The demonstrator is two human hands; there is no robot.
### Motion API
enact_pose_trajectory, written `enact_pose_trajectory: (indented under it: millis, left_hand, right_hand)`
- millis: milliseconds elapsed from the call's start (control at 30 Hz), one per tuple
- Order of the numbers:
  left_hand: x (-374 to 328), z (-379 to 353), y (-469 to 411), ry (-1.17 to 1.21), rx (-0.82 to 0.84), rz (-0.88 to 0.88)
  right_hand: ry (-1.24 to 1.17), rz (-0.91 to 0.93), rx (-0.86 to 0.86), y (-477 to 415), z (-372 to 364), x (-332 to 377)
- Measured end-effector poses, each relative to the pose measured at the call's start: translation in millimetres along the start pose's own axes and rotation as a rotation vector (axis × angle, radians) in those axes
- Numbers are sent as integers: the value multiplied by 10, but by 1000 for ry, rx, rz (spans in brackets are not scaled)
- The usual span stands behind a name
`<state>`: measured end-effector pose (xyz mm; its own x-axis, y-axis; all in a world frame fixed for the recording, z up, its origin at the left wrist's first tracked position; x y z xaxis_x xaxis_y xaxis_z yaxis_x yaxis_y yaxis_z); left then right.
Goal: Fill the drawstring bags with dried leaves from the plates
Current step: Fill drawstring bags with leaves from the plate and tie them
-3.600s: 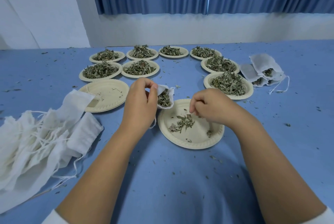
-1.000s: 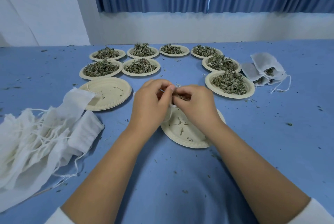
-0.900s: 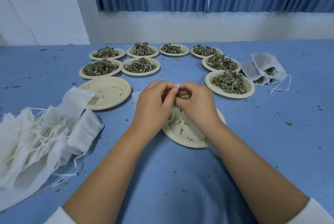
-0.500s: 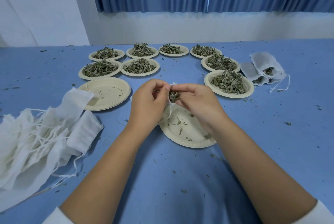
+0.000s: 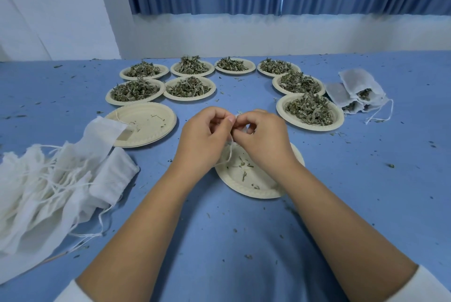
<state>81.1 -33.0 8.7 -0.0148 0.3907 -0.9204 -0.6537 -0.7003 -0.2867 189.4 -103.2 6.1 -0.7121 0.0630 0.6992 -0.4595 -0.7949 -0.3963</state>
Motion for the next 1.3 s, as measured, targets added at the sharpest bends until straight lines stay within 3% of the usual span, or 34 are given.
enact_pose_trajectory:
  millis: [233,433,733,833,1033,1200,1300]
  left_hand:
    - [39,82,-48,43,-140,8]
    - [71,137,-74,63,-231,-17]
    - [64,92,-63,35,-125,-30]
    - [81,69,-69,31,-113,0]
    - [110,112,-77,64,-182,31]
    - [113,81,-82,34,-143,30]
    - [131,87,-85,30,-158,35]
  right_hand:
    - [-260,-17,101,15,70,2]
    - [13,220,14,90,34,48]
    - [286,185,231,67,-67,-22]
    - [287,156,289,65,-84,-57]
    - [133,172,99,62,20,-26]
    - [262,111,298,65,-17,-48]
    - [176,127,259,53,19,-47]
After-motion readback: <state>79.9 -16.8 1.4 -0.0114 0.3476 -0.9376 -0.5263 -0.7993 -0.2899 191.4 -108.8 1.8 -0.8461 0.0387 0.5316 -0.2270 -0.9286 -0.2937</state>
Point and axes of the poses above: each hand's wrist, its own y-axis away from the middle knuckle, its own z-axis out of the back of the hand, x = y × z, the point moved 1 cm from there along -y, towards the middle knuckle, and after that the axes turned 8 degrees about x, right-handed, at the moved point
